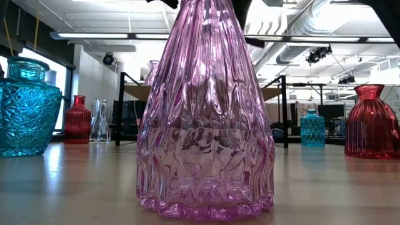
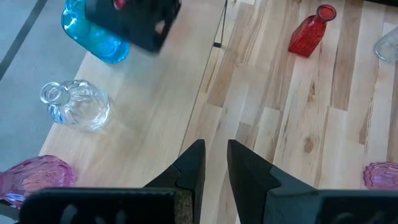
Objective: Sort vases onto shelf
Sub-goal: Put the bottom blue vase on the shelf aligned with the other blue vase
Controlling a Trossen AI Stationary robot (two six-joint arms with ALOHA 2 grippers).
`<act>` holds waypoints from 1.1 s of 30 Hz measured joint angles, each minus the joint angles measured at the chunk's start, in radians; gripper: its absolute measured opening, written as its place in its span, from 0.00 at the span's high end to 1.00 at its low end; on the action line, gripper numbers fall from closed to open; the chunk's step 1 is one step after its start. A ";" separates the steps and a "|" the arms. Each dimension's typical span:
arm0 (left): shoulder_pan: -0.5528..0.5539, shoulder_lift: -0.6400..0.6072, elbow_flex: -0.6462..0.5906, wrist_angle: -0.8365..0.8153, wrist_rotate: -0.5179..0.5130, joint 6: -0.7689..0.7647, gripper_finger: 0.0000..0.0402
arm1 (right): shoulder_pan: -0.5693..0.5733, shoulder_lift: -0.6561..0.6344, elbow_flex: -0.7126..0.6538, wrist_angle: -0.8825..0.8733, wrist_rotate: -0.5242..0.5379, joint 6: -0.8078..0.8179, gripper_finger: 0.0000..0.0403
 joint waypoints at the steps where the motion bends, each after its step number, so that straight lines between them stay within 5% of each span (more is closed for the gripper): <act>1: 0.000 0.000 0.000 0.000 0.000 0.000 0.86 | -0.002 -0.012 0.000 -0.019 0.007 -0.002 0.88; 12: 0.000 0.000 0.000 0.000 0.000 0.000 0.86 | -0.032 -0.102 0.000 -0.134 0.046 -0.105 0.88; 33: 0.000 0.000 0.000 0.000 0.000 0.000 0.86 | -0.098 -0.373 -0.064 -0.016 -0.108 -0.603 0.88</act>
